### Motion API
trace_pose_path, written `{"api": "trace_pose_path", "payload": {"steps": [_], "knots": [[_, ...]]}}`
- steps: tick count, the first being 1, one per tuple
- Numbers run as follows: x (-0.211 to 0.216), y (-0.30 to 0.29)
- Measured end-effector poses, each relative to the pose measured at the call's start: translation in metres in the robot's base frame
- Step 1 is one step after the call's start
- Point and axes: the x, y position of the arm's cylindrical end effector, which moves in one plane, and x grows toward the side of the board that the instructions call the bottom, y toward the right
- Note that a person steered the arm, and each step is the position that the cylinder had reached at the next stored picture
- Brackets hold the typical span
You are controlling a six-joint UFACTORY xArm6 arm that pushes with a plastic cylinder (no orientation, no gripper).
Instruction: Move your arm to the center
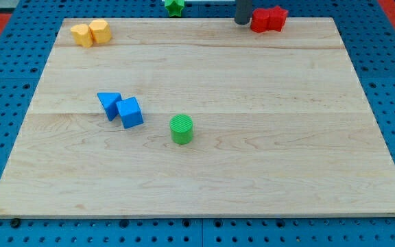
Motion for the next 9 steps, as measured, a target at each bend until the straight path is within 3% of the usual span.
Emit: {"api": "trace_pose_path", "payload": {"steps": [2, 7, 9], "knots": [[0.002, 0.000], [0.135, -0.018], [0.136, -0.023]]}}
